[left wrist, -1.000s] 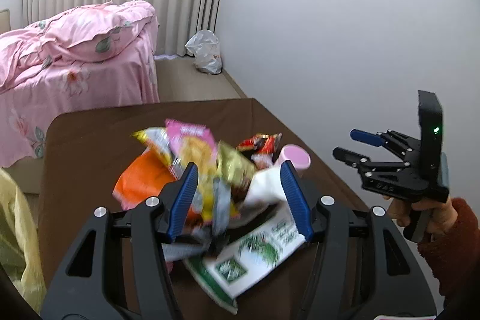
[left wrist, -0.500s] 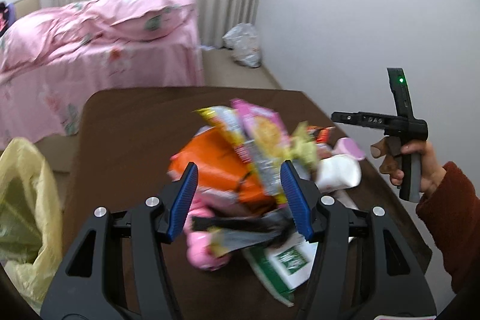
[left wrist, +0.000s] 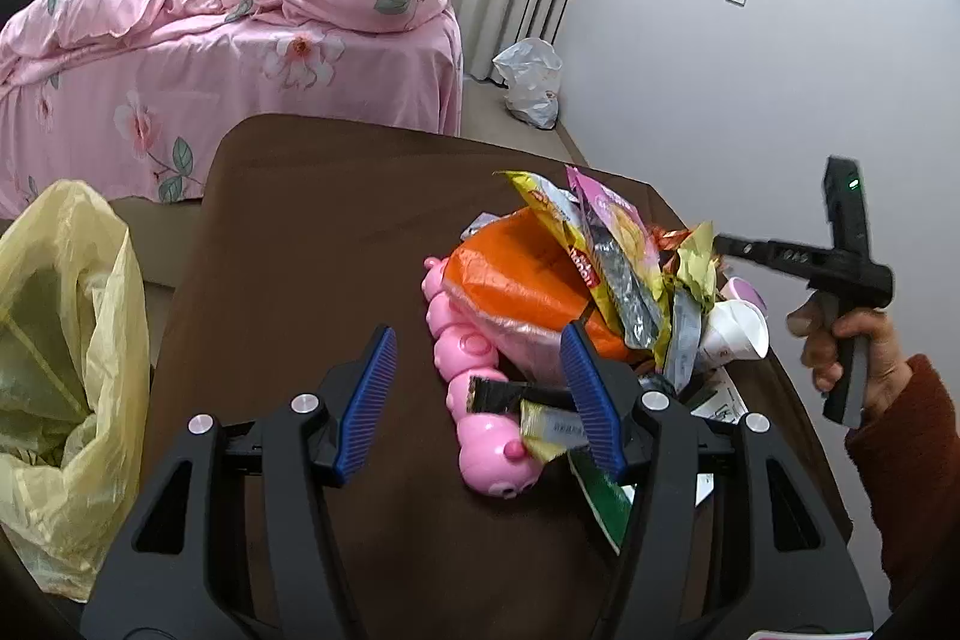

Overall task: Collect trash
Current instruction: 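Move both grippers back to the pile on the table, then grasp the red-and-gold wrapper with the right gripper while the left gripper grasps the grey strip, then carry both wrappers over the yellow bag and open both grippers to drop them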

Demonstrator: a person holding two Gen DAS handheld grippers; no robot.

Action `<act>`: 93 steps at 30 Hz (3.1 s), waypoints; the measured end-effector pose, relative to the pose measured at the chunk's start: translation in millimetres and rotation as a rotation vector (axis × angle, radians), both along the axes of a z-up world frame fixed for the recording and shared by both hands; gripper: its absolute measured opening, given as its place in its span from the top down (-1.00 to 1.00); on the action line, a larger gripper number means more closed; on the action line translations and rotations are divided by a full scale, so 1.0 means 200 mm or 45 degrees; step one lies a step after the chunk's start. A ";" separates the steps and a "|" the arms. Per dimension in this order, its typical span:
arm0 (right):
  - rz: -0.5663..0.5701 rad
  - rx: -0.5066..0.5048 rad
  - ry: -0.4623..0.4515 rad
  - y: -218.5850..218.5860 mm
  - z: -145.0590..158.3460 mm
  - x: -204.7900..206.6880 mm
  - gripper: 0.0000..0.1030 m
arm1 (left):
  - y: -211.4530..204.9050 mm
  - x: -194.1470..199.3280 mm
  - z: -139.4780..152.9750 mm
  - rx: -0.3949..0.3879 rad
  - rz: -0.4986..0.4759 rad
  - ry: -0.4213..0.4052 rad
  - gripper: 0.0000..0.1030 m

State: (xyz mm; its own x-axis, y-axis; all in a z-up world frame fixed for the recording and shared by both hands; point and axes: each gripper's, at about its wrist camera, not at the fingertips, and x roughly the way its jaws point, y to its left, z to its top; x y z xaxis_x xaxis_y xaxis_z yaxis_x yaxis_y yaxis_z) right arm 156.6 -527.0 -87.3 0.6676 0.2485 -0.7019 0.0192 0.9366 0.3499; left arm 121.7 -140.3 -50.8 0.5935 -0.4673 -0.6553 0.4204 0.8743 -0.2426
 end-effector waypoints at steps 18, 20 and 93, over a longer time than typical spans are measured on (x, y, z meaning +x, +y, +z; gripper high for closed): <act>-0.119 -0.216 -0.142 0.08 0.29 -0.32 0.93 | 0.06 -0.09 0.06 -0.084 -0.059 -0.029 -0.05; -0.151 -0.251 -0.176 0.12 0.32 -0.42 0.93 | 0.04 -0.09 0.04 -0.086 -0.083 -0.024 -0.05; 0.275 -0.429 -0.445 1.36 0.71 -0.77 0.93 | 0.79 -0.28 0.42 -0.115 0.149 -0.272 0.61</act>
State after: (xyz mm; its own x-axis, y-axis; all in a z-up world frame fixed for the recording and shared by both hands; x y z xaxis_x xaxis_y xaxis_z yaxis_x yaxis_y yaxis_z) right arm 3.6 -255.4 54.7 0.8346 0.2052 -0.5113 -0.2502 0.9680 -0.0198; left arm 64.9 17.0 33.3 0.7676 -0.4378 -0.4680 0.3675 0.8990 -0.2382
